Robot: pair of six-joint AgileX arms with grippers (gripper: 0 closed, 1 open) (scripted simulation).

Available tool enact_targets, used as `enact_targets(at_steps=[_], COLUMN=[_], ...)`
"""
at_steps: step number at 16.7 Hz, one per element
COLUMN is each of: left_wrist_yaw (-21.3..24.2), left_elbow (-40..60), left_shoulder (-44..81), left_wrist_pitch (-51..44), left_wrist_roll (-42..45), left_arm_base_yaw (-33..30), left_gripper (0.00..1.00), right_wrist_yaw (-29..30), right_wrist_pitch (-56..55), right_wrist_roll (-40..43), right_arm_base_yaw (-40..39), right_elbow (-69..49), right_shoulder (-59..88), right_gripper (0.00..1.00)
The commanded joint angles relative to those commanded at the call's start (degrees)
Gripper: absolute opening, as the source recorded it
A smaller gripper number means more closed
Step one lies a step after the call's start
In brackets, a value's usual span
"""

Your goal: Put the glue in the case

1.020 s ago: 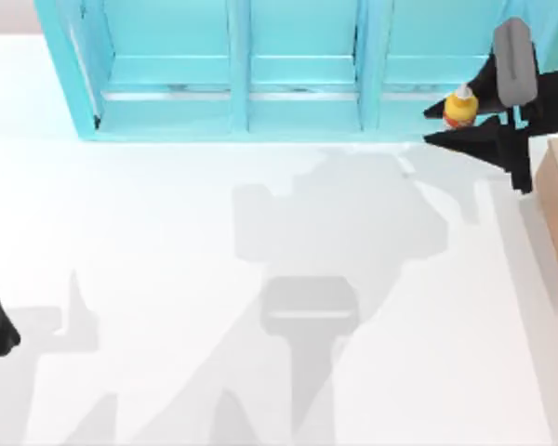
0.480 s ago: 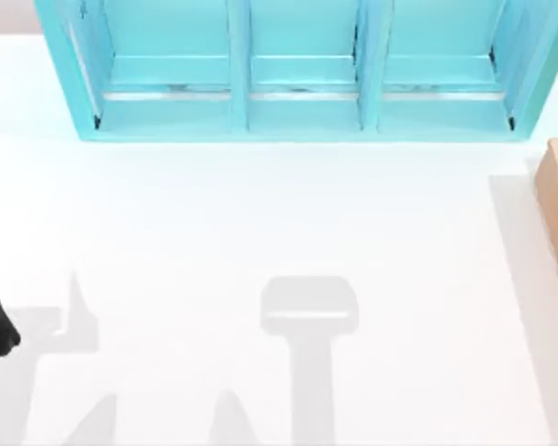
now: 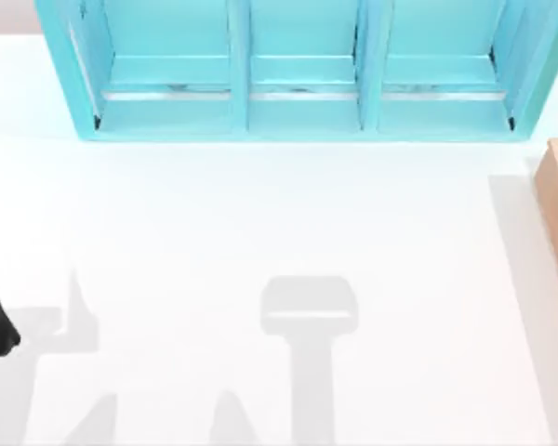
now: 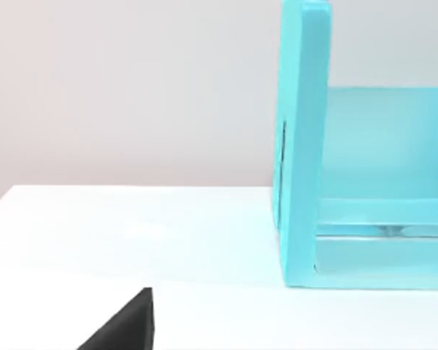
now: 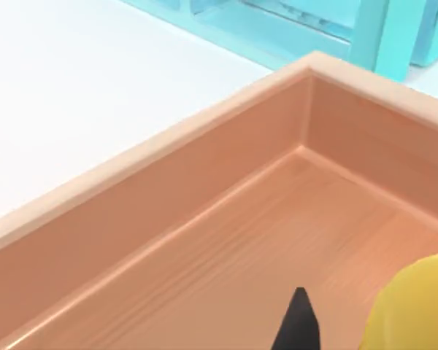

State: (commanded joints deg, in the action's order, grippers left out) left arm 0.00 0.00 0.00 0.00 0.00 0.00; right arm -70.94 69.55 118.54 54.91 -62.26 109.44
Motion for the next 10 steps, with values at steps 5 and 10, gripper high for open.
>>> enact_targets(at_steps=[5, 10], left_wrist_yaw=[0.0, 0.0], left_elbow=[0.0, 0.0], left_shoulder=[0.0, 0.0], left_wrist_pitch=[0.0, 0.0], left_wrist_roll=[0.0, 0.0], left_arm_base_yaw=[0.0, 0.0], left_gripper=[1.0, 1.0], right_wrist_yaw=[0.06, -0.83], right_wrist_pitch=[-0.88, -11.21], right_wrist_roll=[-0.76, -9.28], right_arm_base_yaw=[-0.37, -2.48], right_elbow=[0.04, 3.08], right_shoulder=[0.22, -0.93], right_gripper=[0.0, 0.0])
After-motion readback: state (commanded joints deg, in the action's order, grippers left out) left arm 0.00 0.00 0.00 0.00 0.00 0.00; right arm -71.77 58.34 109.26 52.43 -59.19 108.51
